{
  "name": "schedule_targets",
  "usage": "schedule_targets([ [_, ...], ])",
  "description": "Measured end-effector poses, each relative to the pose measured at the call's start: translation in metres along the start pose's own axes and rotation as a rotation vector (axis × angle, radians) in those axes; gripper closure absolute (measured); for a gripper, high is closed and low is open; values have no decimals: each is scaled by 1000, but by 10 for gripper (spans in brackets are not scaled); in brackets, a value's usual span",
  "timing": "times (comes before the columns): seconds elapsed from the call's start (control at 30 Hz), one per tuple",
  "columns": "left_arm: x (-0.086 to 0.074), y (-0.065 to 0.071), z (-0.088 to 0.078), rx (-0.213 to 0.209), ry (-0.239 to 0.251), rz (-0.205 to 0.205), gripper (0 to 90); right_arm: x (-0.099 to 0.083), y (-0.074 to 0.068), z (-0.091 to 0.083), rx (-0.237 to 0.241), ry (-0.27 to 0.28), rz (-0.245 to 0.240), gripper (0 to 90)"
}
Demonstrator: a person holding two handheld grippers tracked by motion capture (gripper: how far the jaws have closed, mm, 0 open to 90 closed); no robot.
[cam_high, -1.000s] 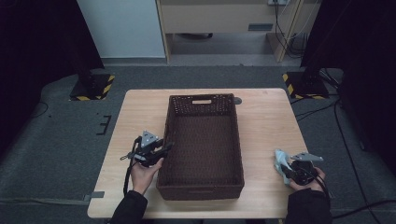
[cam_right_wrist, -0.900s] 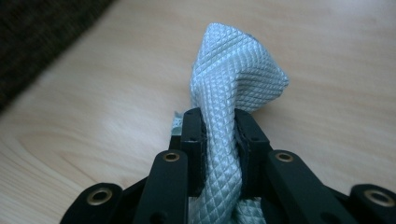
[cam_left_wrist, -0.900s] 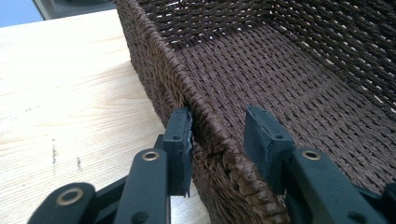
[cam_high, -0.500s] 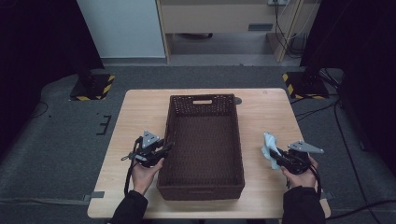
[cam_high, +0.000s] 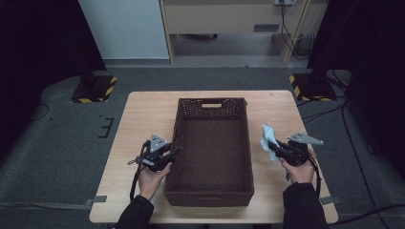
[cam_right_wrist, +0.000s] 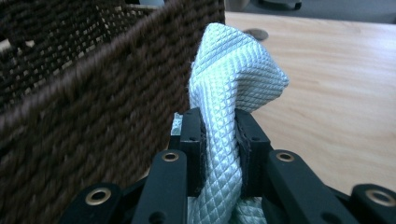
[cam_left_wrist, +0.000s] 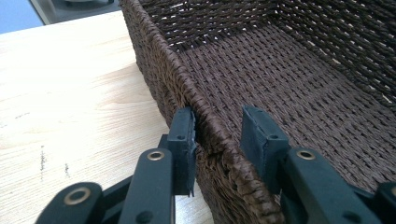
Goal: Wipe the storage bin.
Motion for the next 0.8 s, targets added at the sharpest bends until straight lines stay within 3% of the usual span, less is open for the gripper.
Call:
schedule_targets([
  [0.47, -1, -1, -3, 16, -1, -5, 661, 39, 6, 27, 9, 68, 6, 764],
  [0.8, -1, -3, -4, 19, 1, -3, 662, 42, 9, 50, 17, 51, -13, 765],
])
Point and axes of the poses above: each handheld gripper's, and its own axes: z roughly forward along the jaws, x roughly out of its top, y roughly to its right, the point moved 7 cm from there along z, roughly forward along the jaws, and after that the axes turned 10 degrees about -z, right-handed, at the moved point
